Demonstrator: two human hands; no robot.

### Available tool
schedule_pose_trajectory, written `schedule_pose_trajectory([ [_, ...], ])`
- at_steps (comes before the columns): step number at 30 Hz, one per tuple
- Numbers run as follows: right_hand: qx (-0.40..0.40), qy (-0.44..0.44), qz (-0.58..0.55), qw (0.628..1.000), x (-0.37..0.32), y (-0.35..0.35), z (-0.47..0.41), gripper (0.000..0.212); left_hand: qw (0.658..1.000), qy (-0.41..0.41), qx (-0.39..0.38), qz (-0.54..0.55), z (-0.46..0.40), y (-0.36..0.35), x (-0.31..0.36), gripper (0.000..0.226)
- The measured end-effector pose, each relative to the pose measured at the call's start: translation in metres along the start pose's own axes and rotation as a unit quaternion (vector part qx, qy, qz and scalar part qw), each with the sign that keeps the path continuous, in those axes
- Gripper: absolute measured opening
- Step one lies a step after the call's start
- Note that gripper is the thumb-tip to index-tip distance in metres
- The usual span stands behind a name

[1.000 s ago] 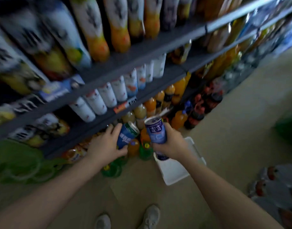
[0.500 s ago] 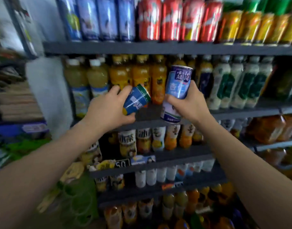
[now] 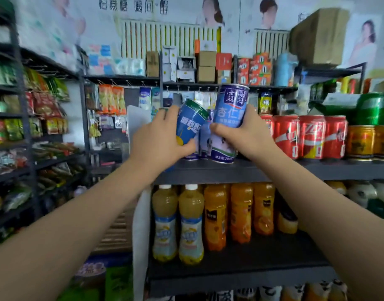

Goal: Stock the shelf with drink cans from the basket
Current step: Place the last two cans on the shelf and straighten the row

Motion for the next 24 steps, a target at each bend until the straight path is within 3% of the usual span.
schedule_pose_trajectory([
  [4,-0.041,-0.035,0.044,0.998,0.014,-0.042,-0.027,0.059,0.998,0.010,-0.032,-0.053,-0.020,-0.030,-0.028,0.065],
  [11,-0.121,-0.080,0.115,0.983,0.041,-0.080,-0.034,0.064,0.996,0.073,0.000,0.050,-0.030,-0.056,-0.050,0.070],
  [17,-0.195,-0.068,0.175,0.963,0.033,-0.085,-0.037,0.087,0.997,0.057,-0.053,-0.025,-0.032,-0.067,-0.045,0.089],
  [20,-0.162,-0.054,0.180,0.969,0.016,-0.068,-0.044,0.065,0.987,0.083,-0.130,0.048,-0.018,-0.077,-0.057,0.095],
  [24,-0.128,-0.019,0.172,0.977,0.010,-0.064,-0.045,0.054,0.955,0.138,-0.194,0.174,0.003,-0.084,-0.069,0.066],
])
Point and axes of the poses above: each hand's wrist, its own z-axis away from the middle knuckle, its own y-axis out of the back of the hand, x = y × z, the point moved 10 cm from there along -z, towards the middle knuckle, and after that the axes turned 3 degrees about x, right-handed, at the moved point
